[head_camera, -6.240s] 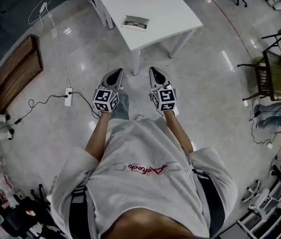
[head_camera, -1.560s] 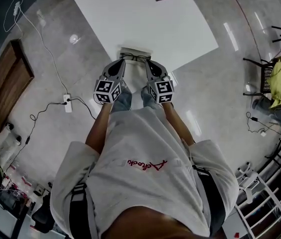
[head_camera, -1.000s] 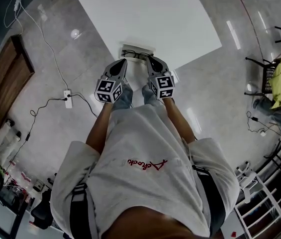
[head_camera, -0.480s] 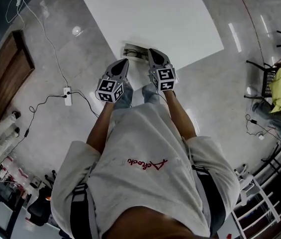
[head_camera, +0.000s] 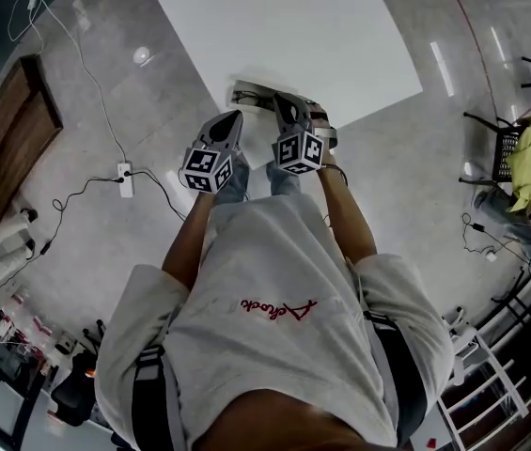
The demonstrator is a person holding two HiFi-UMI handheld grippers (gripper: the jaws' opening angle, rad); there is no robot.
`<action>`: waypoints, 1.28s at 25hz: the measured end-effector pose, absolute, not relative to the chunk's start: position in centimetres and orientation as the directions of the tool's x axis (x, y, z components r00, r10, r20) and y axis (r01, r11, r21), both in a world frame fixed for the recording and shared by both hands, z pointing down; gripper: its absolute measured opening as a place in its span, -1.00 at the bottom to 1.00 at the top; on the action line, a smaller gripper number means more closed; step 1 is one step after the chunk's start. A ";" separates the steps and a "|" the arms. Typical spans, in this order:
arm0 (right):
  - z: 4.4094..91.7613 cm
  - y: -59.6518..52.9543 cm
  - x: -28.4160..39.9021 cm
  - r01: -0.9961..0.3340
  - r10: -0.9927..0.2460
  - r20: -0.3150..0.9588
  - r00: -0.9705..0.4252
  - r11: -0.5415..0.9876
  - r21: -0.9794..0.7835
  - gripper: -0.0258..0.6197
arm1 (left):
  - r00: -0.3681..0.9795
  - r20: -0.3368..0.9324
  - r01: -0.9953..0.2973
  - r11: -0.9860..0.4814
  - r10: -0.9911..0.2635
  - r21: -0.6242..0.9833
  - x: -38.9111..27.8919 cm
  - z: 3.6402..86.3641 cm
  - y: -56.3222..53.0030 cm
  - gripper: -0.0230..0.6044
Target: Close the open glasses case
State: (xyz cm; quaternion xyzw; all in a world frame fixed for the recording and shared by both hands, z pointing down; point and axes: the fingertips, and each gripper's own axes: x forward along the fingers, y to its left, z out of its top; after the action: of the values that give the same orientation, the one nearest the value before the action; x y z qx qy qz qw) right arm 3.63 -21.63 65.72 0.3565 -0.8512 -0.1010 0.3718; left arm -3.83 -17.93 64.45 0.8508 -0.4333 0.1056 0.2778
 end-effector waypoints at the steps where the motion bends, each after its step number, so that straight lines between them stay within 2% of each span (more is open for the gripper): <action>1: 65.9 -21.5 3.6 -0.478 -0.682 0.570 -0.458 0.730 0.489 -0.86 | 0.603 0.421 -0.796 -0.471 -0.678 0.381 -3.8 64.5 -17.9 -0.86; 6: 66.8 -21.1 3.3 -0.314 -0.682 0.592 -0.430 0.727 0.610 -0.86 | 0.605 0.420 -0.794 -0.472 -0.676 0.383 -3.9 64.5 -18.0 -0.86; 10: 66.2 -21.5 3.4 -0.343 -0.698 0.575 -0.428 0.713 0.611 -0.86 | 0.603 0.420 -0.795 -0.468 -0.678 0.385 -3.9 64.4 -17.9 -0.86; 12: 66.1 -21.8 3.5 -0.362 -0.700 0.575 -0.424 0.712 0.601 -0.61 | 0.602 0.420 -0.796 -0.466 -0.679 0.387 -3.9 64.3 -17.9 -0.86; 13: 66.2 -22.0 3.6 -0.363 -0.700 0.577 -0.420 0.713 0.601 -0.56 | 0.602 0.420 -0.796 -0.465 -0.679 0.388 -3.9 64.3 -17.8 -0.86; 17: 67.0 -22.4 4.0 -0.340 -0.690 0.602 -0.402 0.723 0.602 -0.60 | 0.601 0.426 -0.796 -0.465 -0.676 0.387 -3.8 64.7 -17.7 -0.86; 21: 67.1 -22.9 4.1 -0.320 -0.694 0.601 -0.397 0.718 0.618 -0.78 | 0.598 0.429 -0.799 -0.460 -0.677 0.388 -4.0 64.9 -17.8 -0.86; 32: 67.1 -21.5 3.6 -0.302 -0.666 0.615 -0.422 0.743 0.597 -0.82 | 0.599 0.424 -0.798 -0.461 -0.679 0.389 -3.9 64.8 -18.2 -0.86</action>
State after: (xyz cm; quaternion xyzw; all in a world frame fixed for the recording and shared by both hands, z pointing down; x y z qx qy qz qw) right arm 3.63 -21.50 67.13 0.2955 -0.8186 -0.2029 0.4489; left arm -3.87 -18.17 64.82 0.8483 -0.4353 0.1045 0.2829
